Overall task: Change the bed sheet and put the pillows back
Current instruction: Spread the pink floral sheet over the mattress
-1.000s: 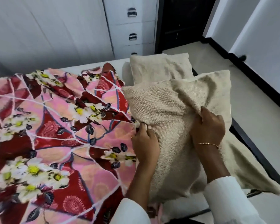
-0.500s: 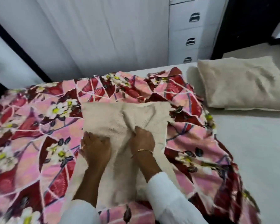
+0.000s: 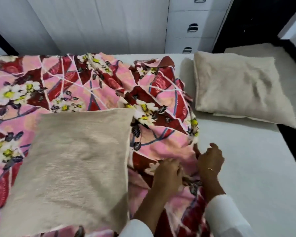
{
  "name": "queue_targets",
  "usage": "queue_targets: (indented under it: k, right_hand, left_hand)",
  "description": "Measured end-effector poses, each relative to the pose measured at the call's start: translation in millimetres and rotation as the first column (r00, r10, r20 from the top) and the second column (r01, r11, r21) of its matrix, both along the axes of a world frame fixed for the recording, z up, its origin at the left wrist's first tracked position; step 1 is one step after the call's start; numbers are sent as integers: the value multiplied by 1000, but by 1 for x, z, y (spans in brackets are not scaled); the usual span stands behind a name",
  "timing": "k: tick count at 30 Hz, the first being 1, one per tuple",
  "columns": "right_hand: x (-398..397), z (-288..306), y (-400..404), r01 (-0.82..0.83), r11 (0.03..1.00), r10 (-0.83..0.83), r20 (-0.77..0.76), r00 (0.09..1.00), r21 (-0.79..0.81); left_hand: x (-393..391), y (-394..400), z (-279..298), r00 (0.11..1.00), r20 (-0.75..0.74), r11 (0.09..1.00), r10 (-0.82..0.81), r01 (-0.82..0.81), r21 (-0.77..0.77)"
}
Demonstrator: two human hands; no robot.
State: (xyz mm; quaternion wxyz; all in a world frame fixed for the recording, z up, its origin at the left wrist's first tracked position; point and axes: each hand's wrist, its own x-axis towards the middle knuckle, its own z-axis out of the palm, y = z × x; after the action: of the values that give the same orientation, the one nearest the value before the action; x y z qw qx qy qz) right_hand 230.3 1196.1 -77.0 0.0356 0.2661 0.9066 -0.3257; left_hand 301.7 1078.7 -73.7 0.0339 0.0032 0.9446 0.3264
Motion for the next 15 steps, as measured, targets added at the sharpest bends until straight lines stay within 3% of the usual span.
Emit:
queue_targets:
  k: [3,5,8,10,13,15]
  right_hand:
    - [-12,-28,49,-97,987,118,171,978,-131]
    - [-17,-35,53,-111,953,173,207,963,-283]
    - [-23,-38,45,-154,749,361,202,910,-644]
    - [-24,-32,35,-62,589,444,259,858,-806]
    - [-32,-39,26,115,399,393,283,875,-910]
    - [-36,-48,19,185,330,281,284,917,-926]
  left_hand:
    - [-22,55,-8,980,151,991,131,-129,-20]
    - [-32,78,-12,918,264,956,295,-283,-83]
    - [-45,99,-22,834,243,867,495,-458,-197]
    - [-48,96,-25,808,208,831,551,-506,-233]
    - [-46,81,-19,708,136,716,693,-698,-10]
    - [-45,66,-2,529,218,448,820,-831,330]
